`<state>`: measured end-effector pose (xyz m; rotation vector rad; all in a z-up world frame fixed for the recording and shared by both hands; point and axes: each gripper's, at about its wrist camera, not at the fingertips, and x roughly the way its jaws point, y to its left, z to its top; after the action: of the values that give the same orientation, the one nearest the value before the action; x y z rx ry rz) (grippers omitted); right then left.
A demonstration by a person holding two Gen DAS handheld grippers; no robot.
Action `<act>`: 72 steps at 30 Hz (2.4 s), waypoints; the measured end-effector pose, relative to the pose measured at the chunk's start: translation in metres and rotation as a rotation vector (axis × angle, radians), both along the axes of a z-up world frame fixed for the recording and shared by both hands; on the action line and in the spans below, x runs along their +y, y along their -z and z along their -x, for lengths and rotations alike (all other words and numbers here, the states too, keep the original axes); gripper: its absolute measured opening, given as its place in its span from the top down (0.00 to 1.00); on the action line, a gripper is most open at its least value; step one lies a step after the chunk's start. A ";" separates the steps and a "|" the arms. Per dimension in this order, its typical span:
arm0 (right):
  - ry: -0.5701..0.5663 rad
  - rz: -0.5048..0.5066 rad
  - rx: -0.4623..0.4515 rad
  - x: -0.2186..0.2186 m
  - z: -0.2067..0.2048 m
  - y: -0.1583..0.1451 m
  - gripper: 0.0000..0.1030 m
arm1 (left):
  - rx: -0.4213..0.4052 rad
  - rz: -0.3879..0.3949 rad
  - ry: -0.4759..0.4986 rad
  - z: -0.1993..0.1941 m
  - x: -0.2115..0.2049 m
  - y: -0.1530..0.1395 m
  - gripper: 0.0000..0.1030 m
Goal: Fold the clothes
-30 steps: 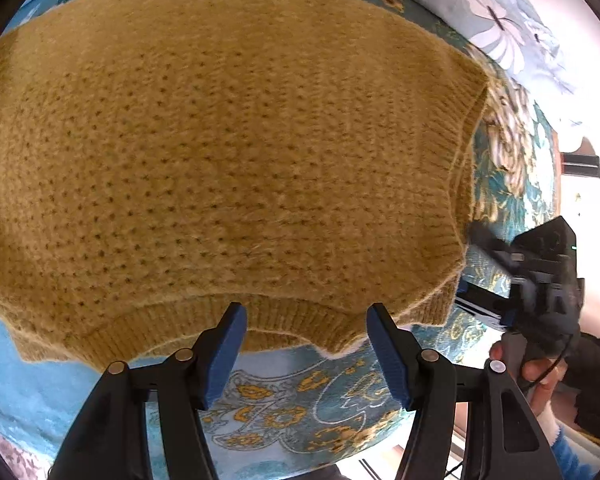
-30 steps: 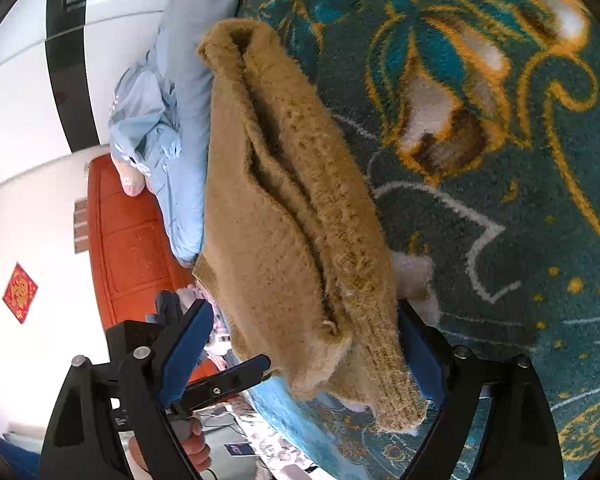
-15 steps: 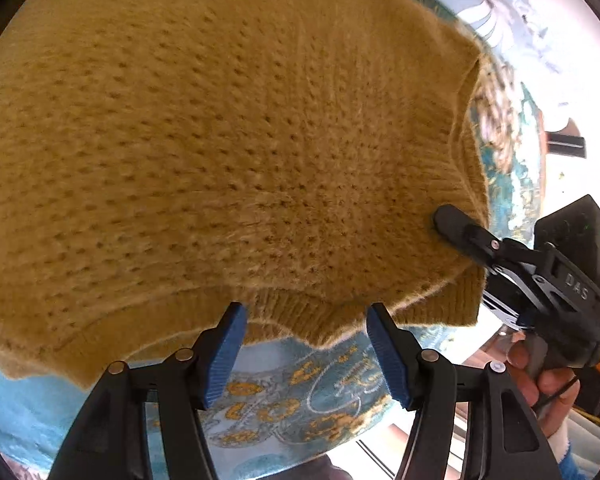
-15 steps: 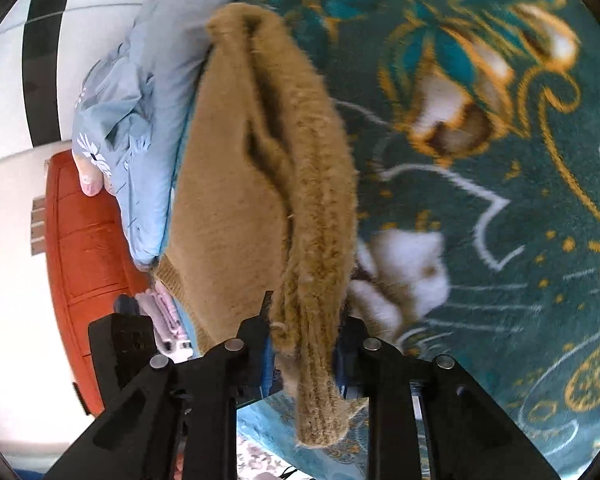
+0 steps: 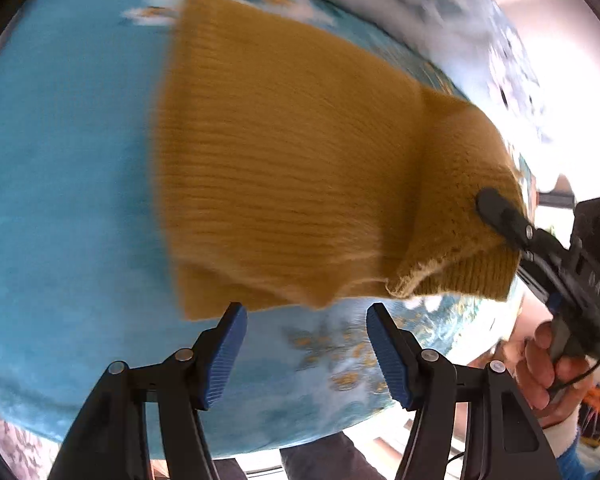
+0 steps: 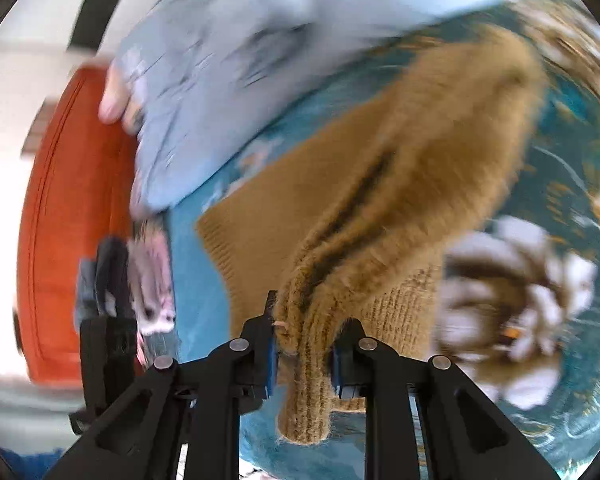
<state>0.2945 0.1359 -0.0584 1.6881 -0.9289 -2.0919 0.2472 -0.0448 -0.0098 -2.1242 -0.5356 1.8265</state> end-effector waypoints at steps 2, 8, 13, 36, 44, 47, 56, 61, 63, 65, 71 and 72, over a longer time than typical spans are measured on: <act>-0.091 -0.009 0.024 -0.035 0.003 -0.006 0.80 | 0.002 0.003 -0.071 -0.001 -0.031 -0.004 0.36; -0.357 -0.088 0.000 -0.140 0.005 0.012 0.80 | -0.023 0.012 -0.230 -0.008 -0.096 -0.001 0.36; -0.415 -0.238 -0.088 -0.191 0.012 0.051 0.76 | -0.039 0.016 -0.283 -0.017 -0.115 0.010 0.36; 0.322 -0.072 -0.252 0.016 -0.068 0.070 0.52 | 0.389 0.206 0.623 0.071 0.124 -0.008 0.35; 0.421 -0.009 -0.293 0.037 -0.088 0.084 0.52 | 0.485 0.279 0.574 0.094 0.140 -0.008 0.73; 0.422 0.000 -0.302 0.041 -0.088 0.088 0.52 | 0.489 0.243 0.461 0.110 0.107 -0.020 0.84; 0.348 0.014 -0.298 0.041 -0.071 0.091 0.52 | 0.331 0.296 0.029 0.190 -0.027 0.019 0.83; 0.305 0.024 -0.317 0.030 -0.062 0.098 0.52 | 0.181 0.346 -0.099 0.208 -0.074 0.063 0.81; 0.292 0.027 -0.322 0.026 -0.059 0.100 0.52 | 0.148 0.297 -0.150 0.207 -0.085 0.067 0.74; 0.279 0.033 -0.325 0.021 -0.055 0.103 0.52 | 0.129 0.236 -0.203 0.203 -0.095 0.067 0.62; 0.269 0.080 -0.293 0.016 -0.045 0.110 0.42 | 0.170 -0.093 -0.301 0.167 -0.104 0.033 0.25; 0.269 0.090 -0.291 0.015 -0.042 0.114 0.39 | 0.181 -0.107 -0.254 0.164 -0.095 0.029 0.22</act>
<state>0.3366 0.1511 -0.1723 1.9457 -1.3862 -1.9542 0.0830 -0.1396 -0.0391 -1.8681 -0.8700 2.0472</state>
